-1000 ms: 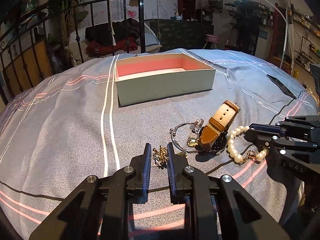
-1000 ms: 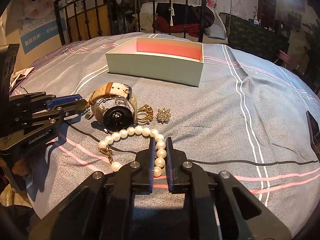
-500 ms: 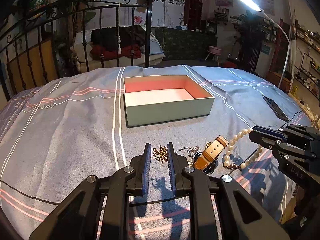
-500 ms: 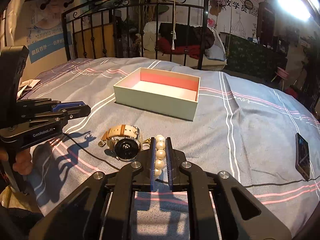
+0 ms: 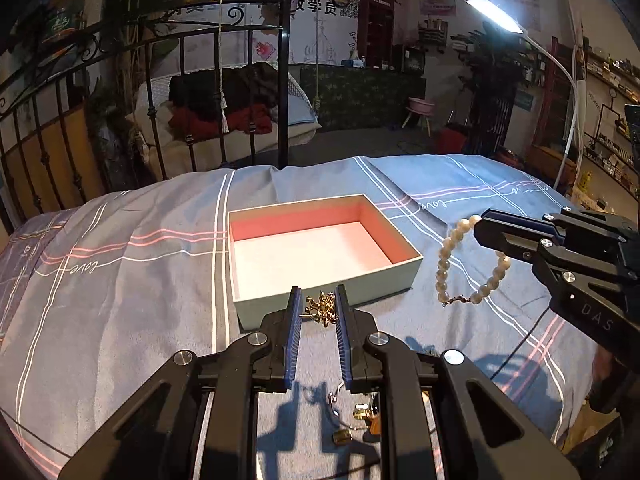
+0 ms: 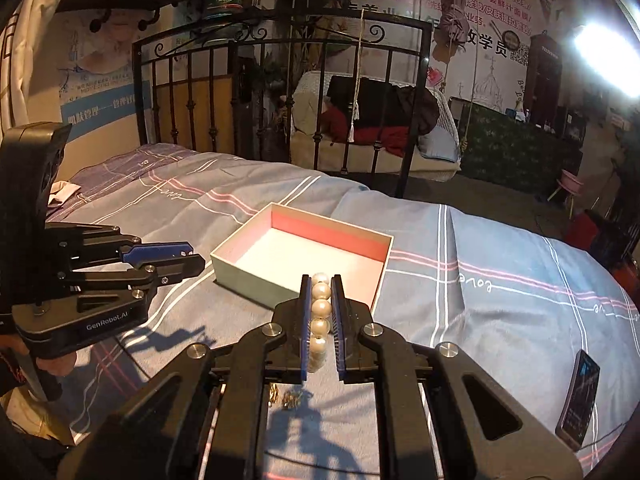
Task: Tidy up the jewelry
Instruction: 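Carry brooch and pearl bracelet into the box and open both tools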
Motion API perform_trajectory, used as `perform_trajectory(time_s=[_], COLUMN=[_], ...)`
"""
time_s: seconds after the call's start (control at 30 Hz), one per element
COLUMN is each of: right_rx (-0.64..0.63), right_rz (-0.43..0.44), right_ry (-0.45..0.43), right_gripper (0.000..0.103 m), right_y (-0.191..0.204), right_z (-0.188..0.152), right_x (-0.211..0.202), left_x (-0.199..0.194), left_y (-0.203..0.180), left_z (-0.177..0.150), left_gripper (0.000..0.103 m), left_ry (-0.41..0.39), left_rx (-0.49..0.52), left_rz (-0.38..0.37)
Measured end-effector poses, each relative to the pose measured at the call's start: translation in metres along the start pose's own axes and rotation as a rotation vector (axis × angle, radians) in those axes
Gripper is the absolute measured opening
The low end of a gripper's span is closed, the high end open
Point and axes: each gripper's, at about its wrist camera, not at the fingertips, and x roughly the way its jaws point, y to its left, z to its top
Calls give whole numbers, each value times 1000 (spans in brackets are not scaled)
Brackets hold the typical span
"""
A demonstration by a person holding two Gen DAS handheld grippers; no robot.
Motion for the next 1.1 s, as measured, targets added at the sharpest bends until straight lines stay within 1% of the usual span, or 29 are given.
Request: perform_trajectory(time_s=[0.13,0.2,0.27,0.4,0.53,0.73,0.8,1.1], right_rx=[-10,-12,-2,5,40,61,62,37], right_rz=[1,-4,0,0,10,20,25,10], right_ry=[3,10,19,61,112,186,203,241], right_gripper=[10,10,10,10,10,10,10,10], right_y=[-7,-10,-13,-17,-22,-26,-26,-26], right_z=[27,38,47,54,50,35,30,13], right_x=[32,51,69,106,136,166,172,185], left_x=[23,36,52,80,106,137,146,174], left_y=[8,13,20,34,36,41,40,45], left_z=[28,39,49,65,76,75,72,55], left_gripper=[16,16,16,16,16,16,16,16], left_ry=[8,16,38,84,137,209,235,329], left_rx=[-20,-25,-42,-81,-81,-120,-110,-116], left_rz=[4,34,48,60,65,61,63,84])
